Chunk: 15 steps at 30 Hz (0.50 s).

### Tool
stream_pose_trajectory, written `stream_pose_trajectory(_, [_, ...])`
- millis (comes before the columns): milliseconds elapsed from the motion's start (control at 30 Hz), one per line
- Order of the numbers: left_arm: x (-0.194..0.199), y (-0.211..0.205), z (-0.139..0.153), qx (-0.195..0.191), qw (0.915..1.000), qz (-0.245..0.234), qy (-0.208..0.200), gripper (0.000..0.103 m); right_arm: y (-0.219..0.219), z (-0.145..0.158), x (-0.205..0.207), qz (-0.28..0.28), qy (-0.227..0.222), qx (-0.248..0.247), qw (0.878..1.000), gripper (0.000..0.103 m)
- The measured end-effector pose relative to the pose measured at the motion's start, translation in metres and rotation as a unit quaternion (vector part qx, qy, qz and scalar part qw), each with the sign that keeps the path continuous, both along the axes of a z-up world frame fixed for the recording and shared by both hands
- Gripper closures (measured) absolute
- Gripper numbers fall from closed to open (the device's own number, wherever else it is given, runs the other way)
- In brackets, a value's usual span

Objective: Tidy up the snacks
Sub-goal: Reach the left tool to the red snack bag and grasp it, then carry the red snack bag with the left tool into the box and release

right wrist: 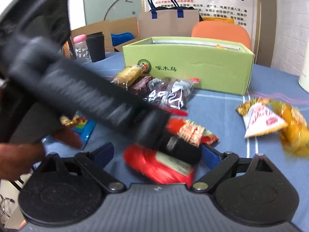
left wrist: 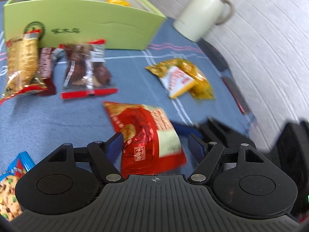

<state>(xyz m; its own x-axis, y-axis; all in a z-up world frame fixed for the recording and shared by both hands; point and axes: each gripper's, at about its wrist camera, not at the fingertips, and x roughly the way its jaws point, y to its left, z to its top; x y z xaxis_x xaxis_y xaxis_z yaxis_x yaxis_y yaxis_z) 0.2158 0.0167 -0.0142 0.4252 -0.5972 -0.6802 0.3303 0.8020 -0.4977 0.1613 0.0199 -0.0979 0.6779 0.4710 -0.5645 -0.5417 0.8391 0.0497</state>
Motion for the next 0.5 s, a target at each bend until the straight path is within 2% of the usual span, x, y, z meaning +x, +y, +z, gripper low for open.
stream_pose_trajectory(133, [-0.002,0.005,0.003,-0.004,0.9998,0.018,-0.008,0.042,-0.005,-0.001,-0.008,-0.019,-0.001,0.000,1.000,0.010])
stream_pose_trajectory(300, [0.007,0.003,-0.004,-0.004,0.9990,0.044,0.011,0.040,-0.008,-0.012,-0.014,-0.055,0.004,0.018,0.998,0.009])
stream_pose_trajectory(367, [0.003,-0.003,-0.004,0.007,0.9990,0.045,0.001,0.040,-0.003,-0.015,-0.014,-0.060,-0.009,0.009,0.998,0.013])
stream_pose_trajectory(400, [0.001,-0.006,-0.004,0.012,0.9989,0.045,-0.005,0.050,0.001,-0.015,-0.015,-0.057,-0.017,0.002,0.998,0.018])
stream_pose_trajectory(433, [0.000,-0.008,-0.005,0.013,0.9990,0.043,-0.007,0.064,0.002,-0.015,-0.015,-0.063,-0.020,-0.006,0.998,0.027])
stream_pose_trajectory(467, [-0.003,-0.008,-0.006,0.013,0.9988,0.046,-0.012,0.068,0.002,-0.013,-0.015,-0.063,-0.019,-0.008,0.998,0.028])
stream_pose_trajectory(500, [-0.006,-0.007,-0.005,0.012,0.9985,0.049,-0.018,0.078,0.002,-0.010,-0.015,-0.063,-0.018,-0.008,0.998,0.030])
